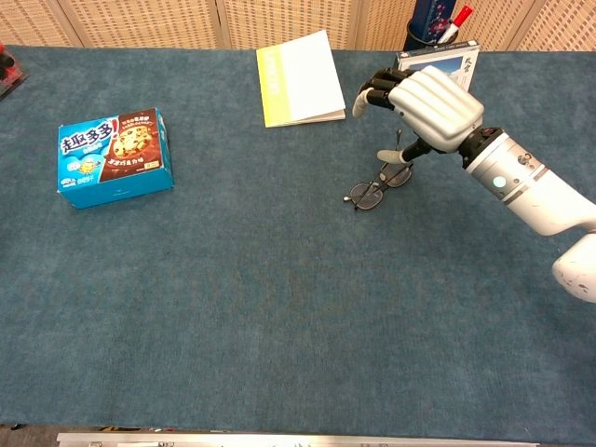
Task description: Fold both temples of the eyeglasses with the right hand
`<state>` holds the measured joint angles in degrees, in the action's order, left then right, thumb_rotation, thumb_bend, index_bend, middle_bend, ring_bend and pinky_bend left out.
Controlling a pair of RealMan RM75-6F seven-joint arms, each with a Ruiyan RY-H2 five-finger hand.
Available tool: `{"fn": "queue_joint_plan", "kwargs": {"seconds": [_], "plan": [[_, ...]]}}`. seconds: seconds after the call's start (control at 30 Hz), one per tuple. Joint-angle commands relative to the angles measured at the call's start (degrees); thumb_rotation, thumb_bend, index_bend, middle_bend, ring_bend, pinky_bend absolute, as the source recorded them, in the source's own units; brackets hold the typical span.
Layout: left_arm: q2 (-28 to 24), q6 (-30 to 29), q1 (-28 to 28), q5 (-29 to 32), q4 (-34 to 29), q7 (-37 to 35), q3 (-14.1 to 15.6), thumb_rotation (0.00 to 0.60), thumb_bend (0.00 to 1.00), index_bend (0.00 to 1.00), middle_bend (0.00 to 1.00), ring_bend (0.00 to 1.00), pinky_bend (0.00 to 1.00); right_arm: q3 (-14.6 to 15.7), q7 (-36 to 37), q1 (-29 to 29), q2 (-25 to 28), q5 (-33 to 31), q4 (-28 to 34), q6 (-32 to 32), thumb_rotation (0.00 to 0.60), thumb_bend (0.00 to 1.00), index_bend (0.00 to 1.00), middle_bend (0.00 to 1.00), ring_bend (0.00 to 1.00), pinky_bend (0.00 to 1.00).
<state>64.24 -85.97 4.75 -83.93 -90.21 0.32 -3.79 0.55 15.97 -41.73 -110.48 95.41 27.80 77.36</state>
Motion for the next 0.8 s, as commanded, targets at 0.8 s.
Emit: {"fn": "queue_joint_plan", "kwargs": {"seconds": [0.8], "plan": [[-0.12,0.03,-0.01,0.02,0.01,-0.19,-0.01,0.6,0.29,0.52,0.43,0.28,0.39,1.87,2.68,2.11,-3.8,-0.19,-8.85,-4.3,0.6,0.12,0.39,0.33,0.22,0.4]]}}
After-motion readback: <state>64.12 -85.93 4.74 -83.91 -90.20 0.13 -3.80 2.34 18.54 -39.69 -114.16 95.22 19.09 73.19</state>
